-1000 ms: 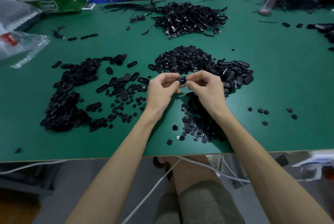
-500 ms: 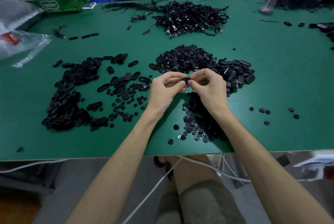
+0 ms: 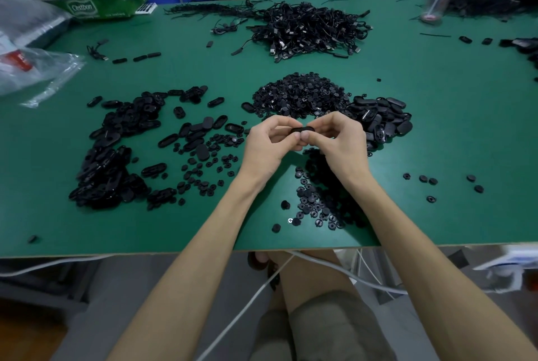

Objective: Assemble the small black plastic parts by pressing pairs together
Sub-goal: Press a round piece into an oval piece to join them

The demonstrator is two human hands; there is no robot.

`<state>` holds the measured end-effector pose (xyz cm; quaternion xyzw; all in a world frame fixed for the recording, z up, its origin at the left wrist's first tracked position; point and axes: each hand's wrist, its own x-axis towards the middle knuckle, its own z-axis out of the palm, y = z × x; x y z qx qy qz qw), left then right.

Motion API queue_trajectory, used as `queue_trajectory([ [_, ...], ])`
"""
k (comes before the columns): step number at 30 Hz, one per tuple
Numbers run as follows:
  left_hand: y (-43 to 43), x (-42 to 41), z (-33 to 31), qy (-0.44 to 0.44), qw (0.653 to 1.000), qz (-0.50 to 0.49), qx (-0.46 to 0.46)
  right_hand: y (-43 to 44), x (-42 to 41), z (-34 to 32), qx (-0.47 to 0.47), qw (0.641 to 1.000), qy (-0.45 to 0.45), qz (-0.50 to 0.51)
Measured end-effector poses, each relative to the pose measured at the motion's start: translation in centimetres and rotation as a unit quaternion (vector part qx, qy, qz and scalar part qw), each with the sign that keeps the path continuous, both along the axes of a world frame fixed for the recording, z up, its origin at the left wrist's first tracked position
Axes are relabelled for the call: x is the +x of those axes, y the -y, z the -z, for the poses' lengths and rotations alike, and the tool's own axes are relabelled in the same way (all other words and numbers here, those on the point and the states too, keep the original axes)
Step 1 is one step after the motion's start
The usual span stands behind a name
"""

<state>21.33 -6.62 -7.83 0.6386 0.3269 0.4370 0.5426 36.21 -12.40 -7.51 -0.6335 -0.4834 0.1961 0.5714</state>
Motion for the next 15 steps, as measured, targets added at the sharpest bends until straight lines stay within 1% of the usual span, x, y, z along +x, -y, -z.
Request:
queue_trajectory([
  [8,0.06,0.03,0.02,-0.012,1.000,-0.016,-0.004,-0.10,-0.06,0.07,0.010,0.998,-0.049,-0.028],
  [15,-0.01,-0.07,0.02,-0.018,1.000,-0.022,-0.007,-0.21,-0.05,0.23,0.005,0.998,-0.051,-0.031],
])
